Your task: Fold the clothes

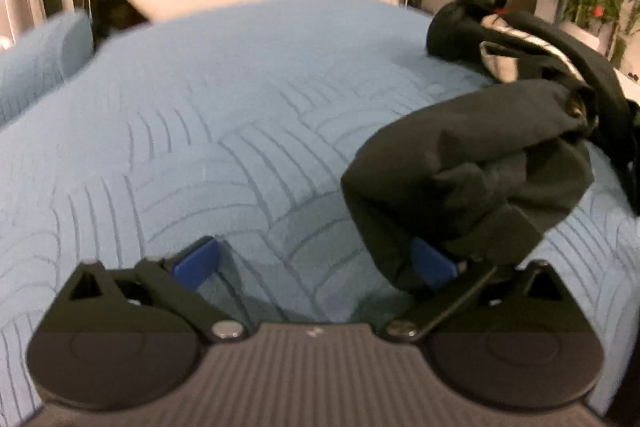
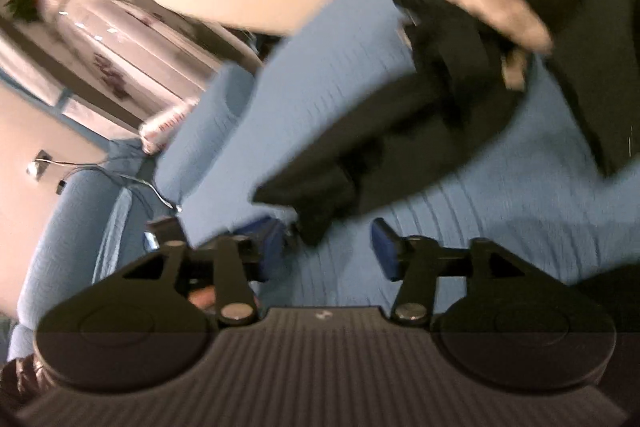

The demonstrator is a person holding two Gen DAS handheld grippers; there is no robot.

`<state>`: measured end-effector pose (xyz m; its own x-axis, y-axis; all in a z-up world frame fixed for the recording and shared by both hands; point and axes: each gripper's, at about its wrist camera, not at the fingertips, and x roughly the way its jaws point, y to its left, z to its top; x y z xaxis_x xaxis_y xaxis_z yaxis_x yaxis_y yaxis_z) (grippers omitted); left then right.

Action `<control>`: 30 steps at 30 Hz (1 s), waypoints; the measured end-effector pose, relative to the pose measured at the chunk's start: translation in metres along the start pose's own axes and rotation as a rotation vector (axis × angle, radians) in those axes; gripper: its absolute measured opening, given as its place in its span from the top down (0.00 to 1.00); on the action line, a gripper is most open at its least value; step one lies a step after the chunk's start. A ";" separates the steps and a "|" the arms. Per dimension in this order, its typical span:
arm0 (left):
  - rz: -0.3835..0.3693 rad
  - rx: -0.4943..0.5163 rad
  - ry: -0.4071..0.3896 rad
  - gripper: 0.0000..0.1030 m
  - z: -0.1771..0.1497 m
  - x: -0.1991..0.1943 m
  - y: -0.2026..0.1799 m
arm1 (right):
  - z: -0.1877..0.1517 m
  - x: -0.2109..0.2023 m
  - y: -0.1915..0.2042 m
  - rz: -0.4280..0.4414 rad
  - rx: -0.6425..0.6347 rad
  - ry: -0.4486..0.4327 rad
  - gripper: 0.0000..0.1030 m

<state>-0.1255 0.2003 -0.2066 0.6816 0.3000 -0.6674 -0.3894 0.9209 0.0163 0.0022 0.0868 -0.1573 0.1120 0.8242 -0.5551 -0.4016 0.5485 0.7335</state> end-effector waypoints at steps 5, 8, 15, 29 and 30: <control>0.028 0.074 -0.028 0.00 0.012 -0.019 -0.017 | 0.005 -0.002 -0.013 0.054 0.057 -0.040 0.38; -0.001 0.217 -0.093 0.00 0.014 -0.028 -0.039 | 0.006 -0.008 -0.028 0.082 0.128 -0.085 0.38; -0.147 0.111 0.059 0.93 0.042 0.002 -0.049 | 0.011 -0.010 -0.052 0.107 0.270 -0.113 0.39; 0.323 -0.344 -0.195 0.83 0.008 -0.091 0.166 | 0.021 -0.017 0.000 -0.630 0.005 -0.392 0.38; 0.302 -0.392 -0.184 0.82 -0.002 -0.090 0.171 | 0.025 -0.004 0.003 -0.650 -0.043 -0.339 0.38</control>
<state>-0.2554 0.3305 -0.1452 0.5872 0.6089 -0.5334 -0.7638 0.6350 -0.1159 0.0236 0.0893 -0.1428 0.6120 0.3363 -0.7158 -0.1929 0.9412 0.2773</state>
